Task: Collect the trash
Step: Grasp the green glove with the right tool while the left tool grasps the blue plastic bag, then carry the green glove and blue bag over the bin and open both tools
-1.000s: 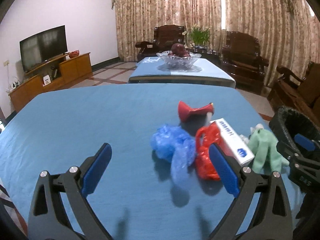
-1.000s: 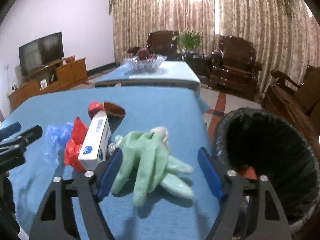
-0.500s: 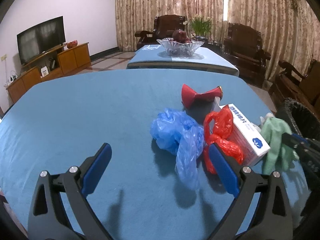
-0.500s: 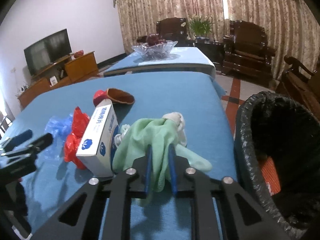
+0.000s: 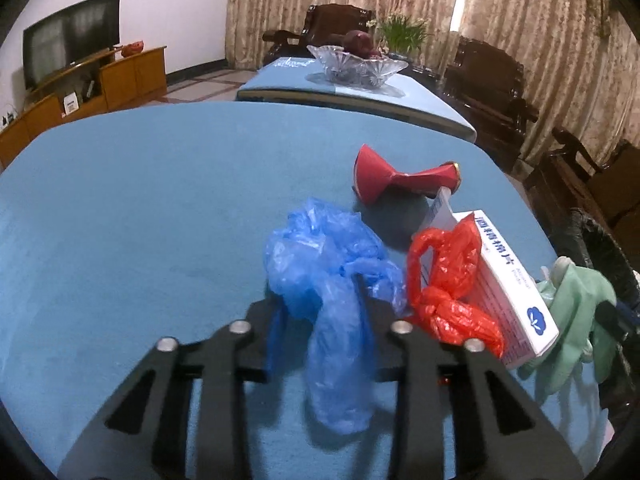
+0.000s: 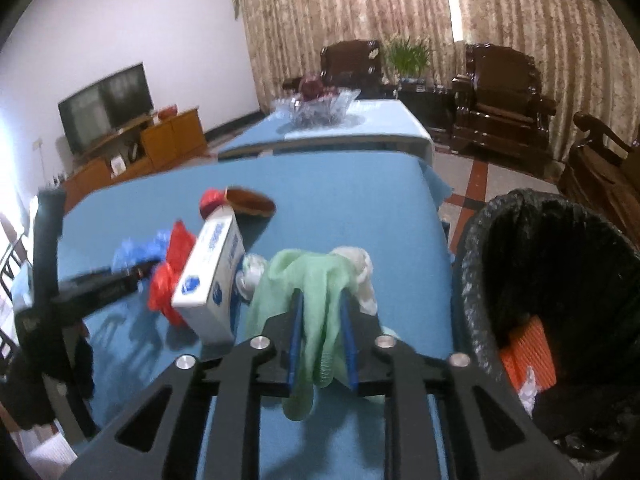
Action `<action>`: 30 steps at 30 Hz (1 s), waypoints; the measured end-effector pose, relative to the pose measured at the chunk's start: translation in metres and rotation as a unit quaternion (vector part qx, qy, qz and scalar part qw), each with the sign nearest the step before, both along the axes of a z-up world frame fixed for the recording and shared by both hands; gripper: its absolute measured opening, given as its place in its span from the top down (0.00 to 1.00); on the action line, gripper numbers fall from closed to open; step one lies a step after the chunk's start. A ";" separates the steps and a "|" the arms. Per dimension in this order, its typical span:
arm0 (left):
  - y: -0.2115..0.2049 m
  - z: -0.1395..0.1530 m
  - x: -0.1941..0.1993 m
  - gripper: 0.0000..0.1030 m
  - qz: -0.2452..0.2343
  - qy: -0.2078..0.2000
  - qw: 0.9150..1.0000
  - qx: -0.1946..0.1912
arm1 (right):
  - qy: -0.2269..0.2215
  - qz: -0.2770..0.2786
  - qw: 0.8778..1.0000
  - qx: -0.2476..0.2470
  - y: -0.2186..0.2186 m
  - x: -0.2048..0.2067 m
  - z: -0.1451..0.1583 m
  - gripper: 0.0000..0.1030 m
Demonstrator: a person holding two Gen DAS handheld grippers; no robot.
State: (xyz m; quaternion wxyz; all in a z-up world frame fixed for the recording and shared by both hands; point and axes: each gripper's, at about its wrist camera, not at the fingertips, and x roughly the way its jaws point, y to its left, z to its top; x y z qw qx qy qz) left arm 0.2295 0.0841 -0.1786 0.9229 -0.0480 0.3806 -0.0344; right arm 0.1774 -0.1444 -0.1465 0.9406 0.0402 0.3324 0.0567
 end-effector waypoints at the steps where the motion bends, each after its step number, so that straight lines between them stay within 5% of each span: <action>1: 0.001 0.002 -0.002 0.80 0.002 -0.003 1.000 0.001 | -0.002 0.000 1.000 -0.002 0.001 -0.001 0.001 0.73; 5: 0.004 0.016 -0.015 0.84 0.006 -0.024 1.000 0.012 | -0.004 0.005 1.000 -0.003 0.001 0.002 0.005 0.73; 12: 0.004 0.049 -0.041 0.85 -0.004 -0.063 0.997 0.034 | -0.025 0.030 0.999 -0.009 0.009 -0.004 0.018 0.88; 30: -0.077 0.108 -0.063 0.85 -0.102 -0.096 0.990 0.016 | -0.123 -0.025 0.992 0.018 -0.039 -0.037 0.098 0.89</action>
